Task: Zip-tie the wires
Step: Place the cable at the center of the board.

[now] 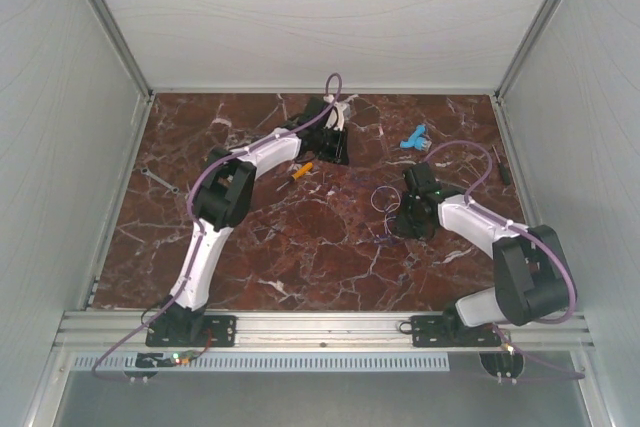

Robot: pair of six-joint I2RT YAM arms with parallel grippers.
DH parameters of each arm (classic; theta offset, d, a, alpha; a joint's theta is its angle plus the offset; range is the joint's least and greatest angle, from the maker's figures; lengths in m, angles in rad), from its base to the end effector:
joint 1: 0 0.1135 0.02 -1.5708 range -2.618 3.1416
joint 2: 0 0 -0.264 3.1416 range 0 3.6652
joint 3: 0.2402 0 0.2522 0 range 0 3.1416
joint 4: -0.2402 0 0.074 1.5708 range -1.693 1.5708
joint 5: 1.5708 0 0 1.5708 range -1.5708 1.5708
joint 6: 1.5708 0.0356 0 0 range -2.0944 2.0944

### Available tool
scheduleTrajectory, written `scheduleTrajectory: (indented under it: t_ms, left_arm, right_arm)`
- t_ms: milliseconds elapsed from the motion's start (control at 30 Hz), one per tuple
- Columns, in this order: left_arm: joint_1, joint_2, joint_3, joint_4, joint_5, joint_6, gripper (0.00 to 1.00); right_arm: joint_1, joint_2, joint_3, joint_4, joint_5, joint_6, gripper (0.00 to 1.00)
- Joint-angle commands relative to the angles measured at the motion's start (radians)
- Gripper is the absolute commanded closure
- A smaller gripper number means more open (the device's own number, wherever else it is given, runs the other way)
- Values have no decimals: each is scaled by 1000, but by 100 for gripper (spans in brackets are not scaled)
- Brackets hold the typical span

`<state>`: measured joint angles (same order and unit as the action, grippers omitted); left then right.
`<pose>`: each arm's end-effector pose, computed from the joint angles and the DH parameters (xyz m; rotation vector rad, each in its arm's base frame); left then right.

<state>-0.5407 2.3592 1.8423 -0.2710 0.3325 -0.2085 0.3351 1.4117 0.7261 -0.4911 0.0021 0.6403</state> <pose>0.4448 -0.2806 0.1544 0.5670 2.3657 -0.7455 0.2341 0.0814 0.1643 0.4233 2.7486 0.2576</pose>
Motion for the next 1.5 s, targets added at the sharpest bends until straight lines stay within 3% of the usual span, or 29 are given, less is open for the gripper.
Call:
scheduleTrajectory:
  t_ms: [0, 400, 700, 800, 933, 1033, 1267, 1467]
  left_arm:
    - [-10, -35, -4, 25, 6, 11, 69]
    - [-17, -105, -37, 39, 6, 10, 47]
    - [-22, -194, -89, 52, -11, 9, 27]
    - [-24, -250, -118, 52, -27, 8, 20]
    - [-25, -348, -176, 46, -70, 10, 2]
    - [-25, -437, -247, 41, -137, 5, 0]
    - [-8, -641, -450, 30, -385, -7, 2]
    - [131, -740, -640, 109, -400, -85, 8]
  right_arm:
    - [-7, -44, 43, -22, -4, -15, 78]
    - [-7, -104, 76, -64, 13, -22, 69]
    - [-7, -148, 100, -86, 23, -38, 56]
    - [-7, -167, 119, -93, 29, -49, 39]
    - [-7, -197, 148, -96, 37, -63, 15]
    - [-7, -230, 167, -90, 42, -76, 2]
    - [-7, -309, 165, -39, 43, -76, 2]
    - [-7, -345, 104, 25, -24, -66, 2]
